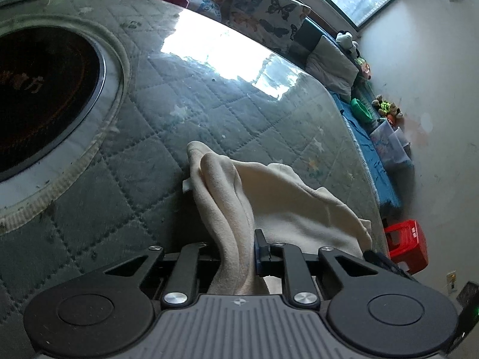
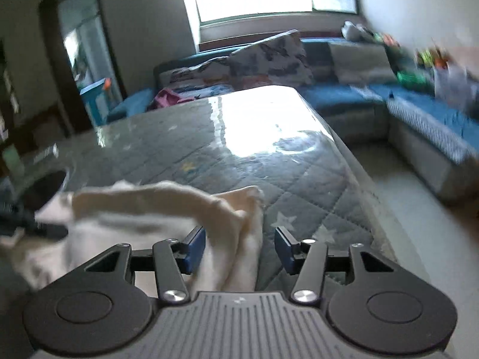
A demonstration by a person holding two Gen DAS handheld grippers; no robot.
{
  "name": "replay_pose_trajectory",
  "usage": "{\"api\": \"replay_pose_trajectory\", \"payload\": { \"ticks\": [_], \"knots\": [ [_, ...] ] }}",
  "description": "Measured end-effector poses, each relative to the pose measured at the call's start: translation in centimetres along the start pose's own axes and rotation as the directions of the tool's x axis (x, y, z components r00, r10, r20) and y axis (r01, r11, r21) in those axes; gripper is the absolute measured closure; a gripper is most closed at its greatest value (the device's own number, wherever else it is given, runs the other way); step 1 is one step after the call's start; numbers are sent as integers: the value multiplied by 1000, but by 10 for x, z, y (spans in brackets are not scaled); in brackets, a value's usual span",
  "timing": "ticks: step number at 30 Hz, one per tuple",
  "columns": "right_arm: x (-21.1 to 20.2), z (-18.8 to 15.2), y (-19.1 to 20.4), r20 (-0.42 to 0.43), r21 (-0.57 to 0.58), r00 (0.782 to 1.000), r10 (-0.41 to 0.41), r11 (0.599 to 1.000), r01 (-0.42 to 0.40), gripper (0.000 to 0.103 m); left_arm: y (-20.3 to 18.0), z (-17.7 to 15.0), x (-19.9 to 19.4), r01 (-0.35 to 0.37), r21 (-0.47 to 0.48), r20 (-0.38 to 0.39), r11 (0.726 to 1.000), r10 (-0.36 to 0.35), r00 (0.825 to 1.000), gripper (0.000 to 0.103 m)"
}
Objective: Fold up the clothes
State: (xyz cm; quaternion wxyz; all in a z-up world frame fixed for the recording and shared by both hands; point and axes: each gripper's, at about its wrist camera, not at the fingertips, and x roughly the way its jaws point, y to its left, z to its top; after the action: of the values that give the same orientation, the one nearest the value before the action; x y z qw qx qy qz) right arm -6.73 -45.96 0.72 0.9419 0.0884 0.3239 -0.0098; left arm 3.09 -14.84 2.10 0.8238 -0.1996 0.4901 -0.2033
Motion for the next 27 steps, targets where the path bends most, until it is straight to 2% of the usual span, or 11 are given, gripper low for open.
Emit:
{"api": "replay_pose_trajectory", "payload": {
  "ticks": [3, 4, 5, 7, 8, 12, 17, 27],
  "knots": [
    [8, 0, -10, 4, 58, 999, 36, 998, -36, 52, -6, 0, 1, -15, 28, 4, 1000, 15, 1000, 85],
    [10, -1, -13, 6, 77, 999, 48, 996, -48, 58, -8, 0, 2, -20, 37, 6, 999, 19, 1000, 85],
    [13, -1, -16, 9, 97, 998, 60, 993, -60, 73, -10, 0, 2, -25, 46, 8, 999, 24, 1000, 85],
    [14, -1, -16, 7, 99, 997, 71, 993, -71, 87, -12, -1, 1, -32, 62, 11, 998, 31, 999, 85],
    [12, -2, -15, 10, 94, 997, 73, 993, -74, 91, -12, -1, 0, -35, 70, 12, 997, 34, 999, 85],
    [-13, 0, -8, 72, 57, 996, 55, 997, -60, 93, -20, 0, -6, -36, 115, 26, 993, 34, 999, 86],
    [-48, 17, -7, 150, -7, 988, 23, 1000, -22, 93, -50, 1, -9, 12, 186, 34, 982, -19, 999, 87],
    [-62, 30, -27, 169, -38, 979, -116, 992, 124, 93, -118, 1, 3, 71, 314, 36, 947, -87, 996, 87]
  ]
}}
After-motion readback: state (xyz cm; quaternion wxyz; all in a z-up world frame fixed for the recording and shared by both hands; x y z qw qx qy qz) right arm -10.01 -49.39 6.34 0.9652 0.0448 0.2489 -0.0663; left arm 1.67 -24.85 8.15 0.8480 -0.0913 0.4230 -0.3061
